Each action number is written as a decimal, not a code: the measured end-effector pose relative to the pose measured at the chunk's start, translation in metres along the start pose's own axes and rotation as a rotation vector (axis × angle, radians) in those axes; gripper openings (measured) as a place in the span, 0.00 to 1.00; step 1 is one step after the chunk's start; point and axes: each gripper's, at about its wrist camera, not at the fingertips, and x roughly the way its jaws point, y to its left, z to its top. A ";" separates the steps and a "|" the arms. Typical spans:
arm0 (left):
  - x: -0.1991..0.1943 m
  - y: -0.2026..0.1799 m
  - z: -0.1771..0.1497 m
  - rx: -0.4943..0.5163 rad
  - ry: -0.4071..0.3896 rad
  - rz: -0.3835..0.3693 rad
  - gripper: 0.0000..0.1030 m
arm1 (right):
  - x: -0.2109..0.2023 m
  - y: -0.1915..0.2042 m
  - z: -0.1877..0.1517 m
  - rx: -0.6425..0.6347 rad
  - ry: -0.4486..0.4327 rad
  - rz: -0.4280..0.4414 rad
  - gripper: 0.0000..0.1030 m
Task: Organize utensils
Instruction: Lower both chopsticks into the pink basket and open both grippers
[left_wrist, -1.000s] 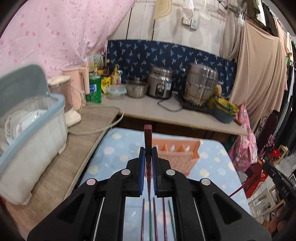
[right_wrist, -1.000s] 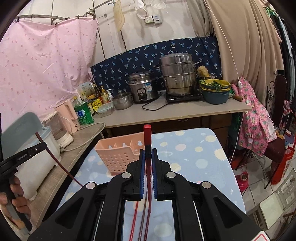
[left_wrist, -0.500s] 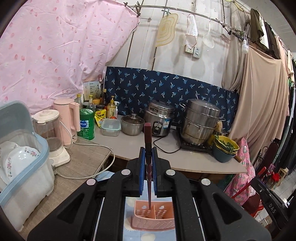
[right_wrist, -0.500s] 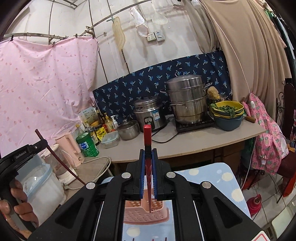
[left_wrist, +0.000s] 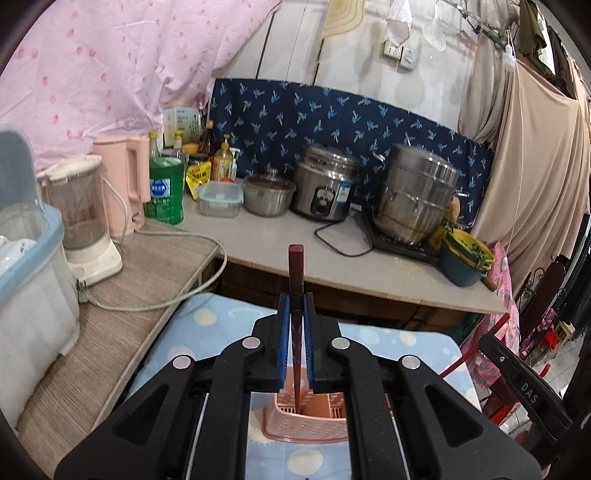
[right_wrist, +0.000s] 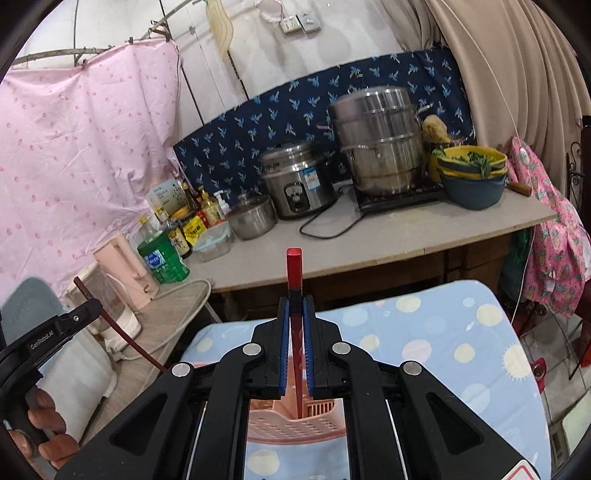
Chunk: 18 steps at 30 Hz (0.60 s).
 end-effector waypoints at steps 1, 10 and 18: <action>0.003 0.001 -0.004 0.002 0.010 0.003 0.07 | 0.003 -0.001 -0.003 -0.002 0.008 -0.002 0.07; 0.025 0.006 -0.031 0.008 0.077 0.013 0.07 | 0.017 -0.005 -0.023 -0.022 0.054 -0.017 0.07; 0.027 0.010 -0.042 -0.003 0.089 0.016 0.12 | 0.011 -0.008 -0.027 -0.026 0.049 -0.032 0.12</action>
